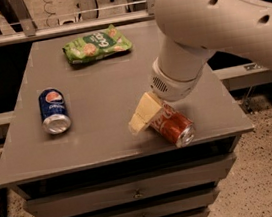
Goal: Place coke can upright
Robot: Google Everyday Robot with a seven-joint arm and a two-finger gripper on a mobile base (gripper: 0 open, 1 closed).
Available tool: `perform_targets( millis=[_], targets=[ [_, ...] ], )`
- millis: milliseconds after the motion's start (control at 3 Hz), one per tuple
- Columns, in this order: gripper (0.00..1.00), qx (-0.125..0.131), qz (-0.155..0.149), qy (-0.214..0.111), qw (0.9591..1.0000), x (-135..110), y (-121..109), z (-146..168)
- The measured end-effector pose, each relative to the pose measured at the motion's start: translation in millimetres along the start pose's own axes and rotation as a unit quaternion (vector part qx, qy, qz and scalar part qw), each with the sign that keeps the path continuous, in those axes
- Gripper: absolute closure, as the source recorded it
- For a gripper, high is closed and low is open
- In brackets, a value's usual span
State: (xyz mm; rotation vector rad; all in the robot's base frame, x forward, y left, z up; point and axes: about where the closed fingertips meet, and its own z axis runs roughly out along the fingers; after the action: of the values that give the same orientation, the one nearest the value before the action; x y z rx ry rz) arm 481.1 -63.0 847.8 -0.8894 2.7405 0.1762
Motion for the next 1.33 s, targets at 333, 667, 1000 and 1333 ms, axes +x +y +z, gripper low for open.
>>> perform_targets(
  millis=[333, 667, 1000, 1333],
  targets=[
    [0.16, 0.021, -0.005, 0.015, 0.9997, 2.6, 7.4, 4.7],
    [0.39, 0.037, -0.006, 0.022, 0.9991, 2.7, 10.8, 8.0],
    [0.63, 0.052, -0.010, 0.017, 0.9985, -4.2, 4.5, 5.0],
    [0.86, 0.059, -0.016, -0.033, 0.9976, -24.9, -18.1, -9.1]
  ],
)
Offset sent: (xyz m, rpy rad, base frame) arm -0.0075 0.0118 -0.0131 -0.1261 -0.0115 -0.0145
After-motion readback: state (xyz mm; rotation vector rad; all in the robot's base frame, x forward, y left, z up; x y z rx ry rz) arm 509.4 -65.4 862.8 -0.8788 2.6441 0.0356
